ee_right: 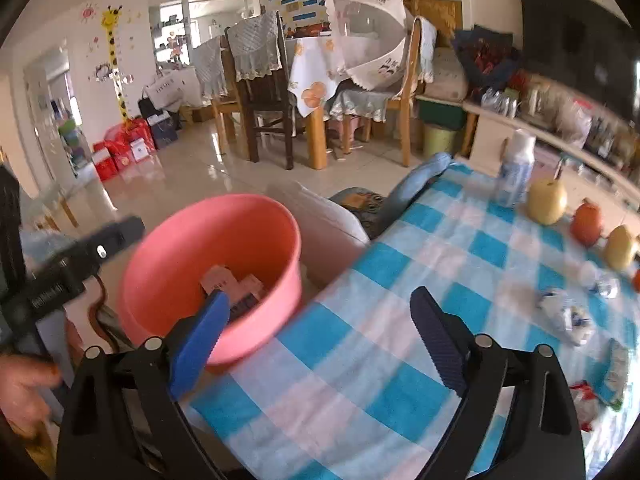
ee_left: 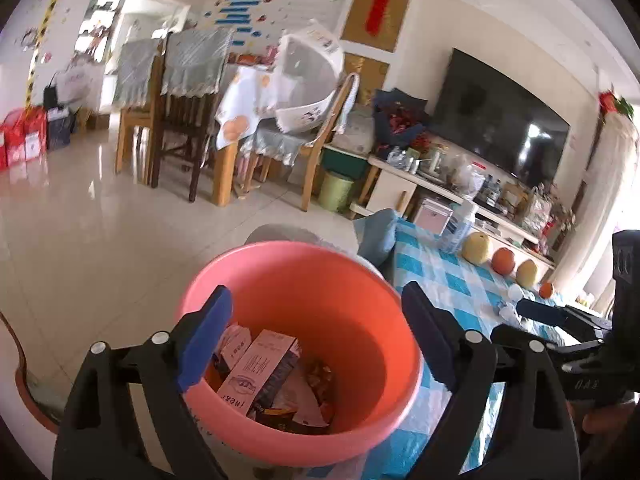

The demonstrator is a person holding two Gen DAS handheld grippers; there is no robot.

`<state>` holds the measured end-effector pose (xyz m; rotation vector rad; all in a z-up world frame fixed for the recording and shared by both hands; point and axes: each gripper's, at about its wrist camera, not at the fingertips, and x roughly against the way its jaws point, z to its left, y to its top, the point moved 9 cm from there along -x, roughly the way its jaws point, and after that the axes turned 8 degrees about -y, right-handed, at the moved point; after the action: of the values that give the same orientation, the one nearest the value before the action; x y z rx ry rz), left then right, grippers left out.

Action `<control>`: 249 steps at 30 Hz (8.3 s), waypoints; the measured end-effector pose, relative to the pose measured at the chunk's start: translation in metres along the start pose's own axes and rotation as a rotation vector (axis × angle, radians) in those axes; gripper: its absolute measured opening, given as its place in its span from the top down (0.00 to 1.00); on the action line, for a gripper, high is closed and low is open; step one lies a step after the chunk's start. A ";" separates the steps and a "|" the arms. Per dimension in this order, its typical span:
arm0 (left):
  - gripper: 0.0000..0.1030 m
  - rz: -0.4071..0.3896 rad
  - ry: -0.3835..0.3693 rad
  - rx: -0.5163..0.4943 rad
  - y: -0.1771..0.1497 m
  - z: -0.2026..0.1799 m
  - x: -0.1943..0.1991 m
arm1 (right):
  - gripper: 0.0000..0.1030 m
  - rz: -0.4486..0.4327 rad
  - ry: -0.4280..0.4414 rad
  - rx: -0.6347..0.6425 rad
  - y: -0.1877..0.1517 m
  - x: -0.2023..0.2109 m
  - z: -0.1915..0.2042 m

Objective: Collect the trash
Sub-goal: 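Open both grippers over the bucket, dropping both packets, then move both tools back over the table toward the remaining wrappers, then grasp the red snack wrapper with the left gripper while the right approaches the white MAGICDAY pouch, then close the right gripper on the white MAGICDAY pouch, then carry the red wrapper and the MAGICDAY pouch over the pink bucket and release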

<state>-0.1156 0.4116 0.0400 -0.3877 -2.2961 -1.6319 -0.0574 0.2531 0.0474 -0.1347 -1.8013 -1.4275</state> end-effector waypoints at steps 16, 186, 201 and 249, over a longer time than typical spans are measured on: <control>0.14 0.106 -0.022 -0.044 -0.020 -0.062 0.001 | 0.08 -0.082 -0.106 0.067 -0.032 0.065 -0.030; 0.56 0.278 -0.228 -0.051 -0.065 -0.228 -0.165 | 0.86 0.184 -0.044 -0.111 -0.081 -0.042 -0.237; 0.56 0.267 -0.264 0.006 -0.059 -0.213 -0.163 | 0.22 0.226 -0.026 -0.200 -0.099 -0.039 -0.220; 0.56 0.081 -0.012 0.115 0.005 -0.031 -0.055 | 0.41 0.026 0.303 -0.072 0.053 -0.016 0.025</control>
<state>-0.0609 0.3809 0.0329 -0.4584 -2.3379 -1.4563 -0.0316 0.2995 0.0771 0.0208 -1.4974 -1.4113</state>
